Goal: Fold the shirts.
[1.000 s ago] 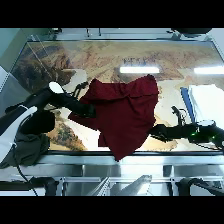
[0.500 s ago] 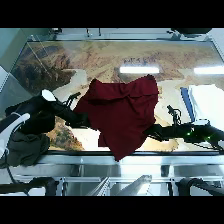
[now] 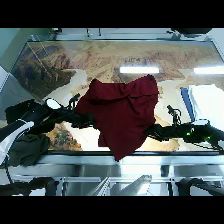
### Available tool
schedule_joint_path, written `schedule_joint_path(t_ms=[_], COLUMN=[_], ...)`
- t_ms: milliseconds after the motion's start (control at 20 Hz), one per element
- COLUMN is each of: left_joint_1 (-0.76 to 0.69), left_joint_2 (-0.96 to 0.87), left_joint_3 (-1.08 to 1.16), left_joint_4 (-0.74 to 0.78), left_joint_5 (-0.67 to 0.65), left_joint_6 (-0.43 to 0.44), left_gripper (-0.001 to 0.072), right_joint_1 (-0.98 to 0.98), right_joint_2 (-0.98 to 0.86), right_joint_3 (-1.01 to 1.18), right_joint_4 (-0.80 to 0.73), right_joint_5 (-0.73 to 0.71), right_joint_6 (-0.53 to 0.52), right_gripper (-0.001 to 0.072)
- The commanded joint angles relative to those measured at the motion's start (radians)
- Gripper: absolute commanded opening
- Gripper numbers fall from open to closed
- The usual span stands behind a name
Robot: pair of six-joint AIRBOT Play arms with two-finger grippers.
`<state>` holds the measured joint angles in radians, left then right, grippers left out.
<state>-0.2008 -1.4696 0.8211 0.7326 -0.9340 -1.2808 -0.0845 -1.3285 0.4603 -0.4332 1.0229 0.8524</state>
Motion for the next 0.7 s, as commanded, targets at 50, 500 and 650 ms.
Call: schedule_joint_path(t_ms=[50,500,650], left_joint_1=[-0.018,-0.008,-0.008], left_joint_2=[0.002,0.002,0.002], left_joint_3=[0.014,0.015,0.015], left_joint_4=[-0.008,-0.022,-0.024], left_joint_5=[0.028,-0.119,-0.132], left_joint_6=[-0.012,-0.011,-0.011], left_gripper=[0.0129,0.0020,0.0020], right_joint_1=[0.001,0.002,0.028], right_joint_2=[0.000,0.000,0.000], right_joint_3=[0.000,0.000,0.000], right_joint_4=[0.001,0.058,0.113], right_joint_5=[0.013,0.004,-0.031], right_joint_6=[0.000,-0.005,-0.014], right_gripper=[0.0495,0.0019,0.0018])
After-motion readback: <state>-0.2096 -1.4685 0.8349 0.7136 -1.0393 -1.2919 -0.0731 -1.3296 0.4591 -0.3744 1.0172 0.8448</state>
